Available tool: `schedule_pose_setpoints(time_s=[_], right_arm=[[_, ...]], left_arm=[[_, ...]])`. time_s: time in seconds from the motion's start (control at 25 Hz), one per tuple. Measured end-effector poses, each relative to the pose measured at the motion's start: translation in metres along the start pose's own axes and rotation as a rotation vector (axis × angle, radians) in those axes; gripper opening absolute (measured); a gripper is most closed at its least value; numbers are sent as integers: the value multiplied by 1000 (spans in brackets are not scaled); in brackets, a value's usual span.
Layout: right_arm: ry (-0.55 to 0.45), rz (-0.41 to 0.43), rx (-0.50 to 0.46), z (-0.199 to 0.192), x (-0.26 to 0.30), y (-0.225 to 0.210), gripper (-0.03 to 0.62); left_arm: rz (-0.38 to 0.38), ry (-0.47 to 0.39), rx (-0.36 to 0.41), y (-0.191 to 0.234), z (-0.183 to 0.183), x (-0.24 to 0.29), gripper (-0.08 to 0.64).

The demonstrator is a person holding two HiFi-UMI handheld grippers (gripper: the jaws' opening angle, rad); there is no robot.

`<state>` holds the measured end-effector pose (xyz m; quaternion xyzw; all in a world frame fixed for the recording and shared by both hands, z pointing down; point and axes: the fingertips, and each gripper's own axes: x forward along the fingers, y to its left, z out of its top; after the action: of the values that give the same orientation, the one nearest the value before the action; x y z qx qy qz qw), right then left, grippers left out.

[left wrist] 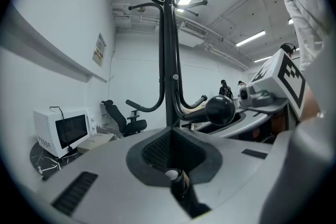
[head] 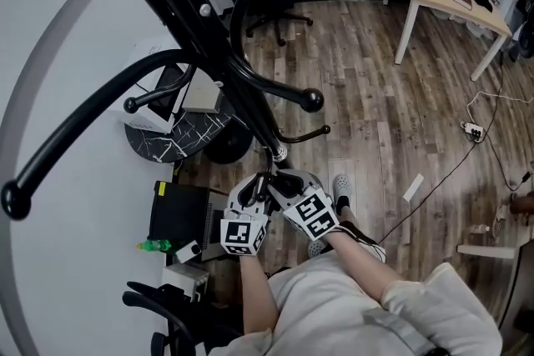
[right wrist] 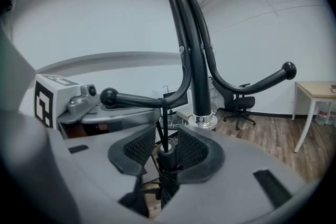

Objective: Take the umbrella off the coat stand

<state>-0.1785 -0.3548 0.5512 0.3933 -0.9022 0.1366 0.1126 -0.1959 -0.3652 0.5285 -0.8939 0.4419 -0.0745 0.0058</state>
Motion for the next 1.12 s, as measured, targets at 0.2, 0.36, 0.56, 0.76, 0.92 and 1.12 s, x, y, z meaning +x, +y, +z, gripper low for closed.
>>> schedule_pose_setpoints(time_s=[0.2,0.36,0.56,0.76,0.92,1.12], right_arm=[[-29,-48,27,1,8,-8,124],[-57,-70,38,6,9,-9,100],[-44,-154,-57,1,6,-13,8],[-68,-193,-60,5,-1,-24,9],[-69,-208,-80,4,-7,-24,8],[-75,-217,-99,12,-13,-24,8]], left_arm=[[-12,6,5,0,-2,0,23],[-3,10,9,-2,0,-2,23],[13,14,27,-4,2,-3,23],[17,-8,18,4,3,-5,23],[23,-24,-4,7,2,-7,23],[20,-39,-18,9,7,-7,23]])
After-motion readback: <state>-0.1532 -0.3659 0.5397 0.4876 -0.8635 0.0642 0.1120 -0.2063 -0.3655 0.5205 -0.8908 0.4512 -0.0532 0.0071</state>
